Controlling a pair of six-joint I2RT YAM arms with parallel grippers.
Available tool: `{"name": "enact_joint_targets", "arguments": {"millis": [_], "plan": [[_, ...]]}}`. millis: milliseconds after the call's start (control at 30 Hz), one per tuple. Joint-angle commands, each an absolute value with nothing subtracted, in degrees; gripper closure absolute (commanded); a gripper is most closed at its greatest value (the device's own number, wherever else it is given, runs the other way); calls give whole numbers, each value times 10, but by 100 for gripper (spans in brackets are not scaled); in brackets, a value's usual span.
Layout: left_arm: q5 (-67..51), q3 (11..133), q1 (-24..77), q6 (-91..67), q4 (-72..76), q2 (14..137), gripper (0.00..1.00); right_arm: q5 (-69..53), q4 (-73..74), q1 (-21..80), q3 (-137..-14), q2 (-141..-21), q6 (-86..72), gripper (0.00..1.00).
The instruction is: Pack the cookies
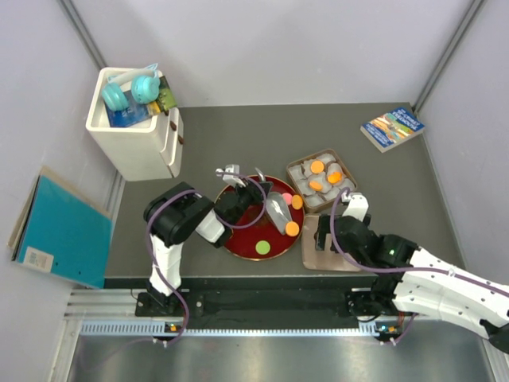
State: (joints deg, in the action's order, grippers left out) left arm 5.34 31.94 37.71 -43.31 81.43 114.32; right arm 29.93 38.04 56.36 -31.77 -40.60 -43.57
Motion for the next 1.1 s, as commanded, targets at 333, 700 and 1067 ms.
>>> {"name": "enact_joint_targets", "arguments": {"millis": [333,700,1067], "plan": [[69,350,382,-443,973,1225,100,311,364,563,-330,-410,-433,1],[64,330,410,-280,972,1184,100,315,367,563,-330,-408,-433,1],[62,277,416,-317,974,1164,100,310,357,563,-332,-424,-434,1]]}}
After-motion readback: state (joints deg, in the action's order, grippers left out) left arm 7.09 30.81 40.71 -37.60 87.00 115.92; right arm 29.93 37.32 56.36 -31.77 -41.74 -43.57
